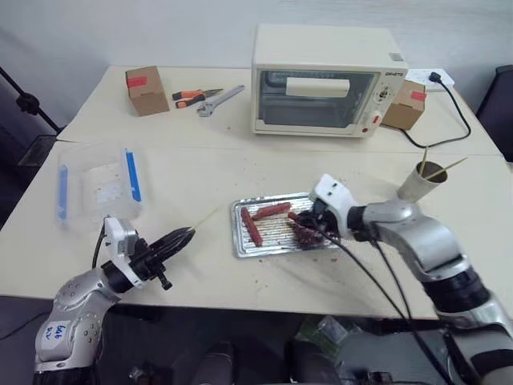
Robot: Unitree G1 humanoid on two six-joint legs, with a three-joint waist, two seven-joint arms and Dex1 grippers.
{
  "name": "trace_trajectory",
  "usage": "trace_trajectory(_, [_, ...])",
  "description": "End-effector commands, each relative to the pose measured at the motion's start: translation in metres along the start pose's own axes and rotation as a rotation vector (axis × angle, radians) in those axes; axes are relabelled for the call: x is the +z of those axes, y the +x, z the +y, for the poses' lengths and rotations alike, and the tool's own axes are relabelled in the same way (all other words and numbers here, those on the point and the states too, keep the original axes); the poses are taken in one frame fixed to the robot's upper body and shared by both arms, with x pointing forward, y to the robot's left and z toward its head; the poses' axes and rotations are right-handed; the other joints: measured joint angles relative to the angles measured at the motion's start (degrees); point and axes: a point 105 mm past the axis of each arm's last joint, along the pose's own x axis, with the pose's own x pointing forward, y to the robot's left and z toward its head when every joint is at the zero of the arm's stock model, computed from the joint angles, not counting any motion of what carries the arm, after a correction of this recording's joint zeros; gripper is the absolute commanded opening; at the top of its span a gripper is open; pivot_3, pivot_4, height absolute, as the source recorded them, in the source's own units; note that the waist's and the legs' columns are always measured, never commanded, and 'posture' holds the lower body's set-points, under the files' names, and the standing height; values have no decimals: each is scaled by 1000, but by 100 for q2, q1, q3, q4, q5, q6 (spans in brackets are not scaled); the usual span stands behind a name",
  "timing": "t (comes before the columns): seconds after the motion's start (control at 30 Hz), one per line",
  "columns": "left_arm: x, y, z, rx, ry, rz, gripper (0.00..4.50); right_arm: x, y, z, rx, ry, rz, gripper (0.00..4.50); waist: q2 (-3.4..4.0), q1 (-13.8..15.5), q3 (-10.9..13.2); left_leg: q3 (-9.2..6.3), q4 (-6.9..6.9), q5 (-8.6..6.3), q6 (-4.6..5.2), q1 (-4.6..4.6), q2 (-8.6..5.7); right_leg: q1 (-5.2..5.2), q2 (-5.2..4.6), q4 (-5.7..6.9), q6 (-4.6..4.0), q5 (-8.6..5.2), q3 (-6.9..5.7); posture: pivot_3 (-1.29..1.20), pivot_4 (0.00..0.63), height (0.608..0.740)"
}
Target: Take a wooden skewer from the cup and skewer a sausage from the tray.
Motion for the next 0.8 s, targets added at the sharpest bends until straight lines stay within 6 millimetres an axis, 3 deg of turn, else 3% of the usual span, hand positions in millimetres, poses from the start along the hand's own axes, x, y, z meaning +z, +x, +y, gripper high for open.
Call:
trace_trajectory(0.03, [4,7,-21,-191,61,66,0,25,-13,23,218,-241,-124,121,-2,-51,1,5,-2,0,0,4,3,2,3,-3,0,0,2,0,150,740])
trace_trajectory(0.17, [9,15,-35,-335,79,117,0,37,-12,36,330,-277,-188,121,-3,-122,2,-1,-8,5,-8,11,19,9,8,-5,0,0,0,0,150,740])
trace_trajectory(0.37, [17,26,-40,-412,96,135,0,43,-6,45,385,-288,-199,121,-3,-122,2,-6,-9,6,-12,9,20,8,7,-8,0,0,-2,0,150,740])
trace_trajectory(0.8, [13,31,-39,-412,92,128,0,46,-7,50,382,-287,-215,121,-3,-118,2,-5,-14,7,-13,8,20,6,7,-16,0,0,-1,0,150,740])
